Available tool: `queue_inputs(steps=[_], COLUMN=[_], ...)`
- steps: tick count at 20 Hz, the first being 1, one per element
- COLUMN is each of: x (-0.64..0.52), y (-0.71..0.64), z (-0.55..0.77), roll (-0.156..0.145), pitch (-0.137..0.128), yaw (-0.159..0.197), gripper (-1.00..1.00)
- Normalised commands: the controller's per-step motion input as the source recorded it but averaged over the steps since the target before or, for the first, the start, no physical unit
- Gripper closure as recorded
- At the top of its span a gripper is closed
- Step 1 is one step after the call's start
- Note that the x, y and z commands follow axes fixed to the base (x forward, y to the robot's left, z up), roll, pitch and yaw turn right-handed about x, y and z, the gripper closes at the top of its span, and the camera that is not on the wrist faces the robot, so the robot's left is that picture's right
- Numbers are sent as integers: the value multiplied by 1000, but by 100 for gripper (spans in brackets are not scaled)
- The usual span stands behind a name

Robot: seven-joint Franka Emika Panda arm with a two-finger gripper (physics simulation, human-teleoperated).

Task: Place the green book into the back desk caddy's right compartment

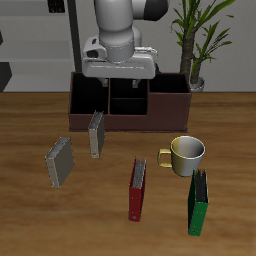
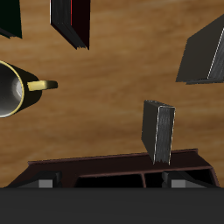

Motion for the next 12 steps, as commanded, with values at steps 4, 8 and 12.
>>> queue_inputs(steps=[4, 8, 12], x=[38, 268, 250], y=[70, 398, 455], z=[84, 114, 209], roll=[-21, -6, -12], pitch=[-20, -24, -37], yaw=[8, 24, 8], gripper=[-100, -100, -100])
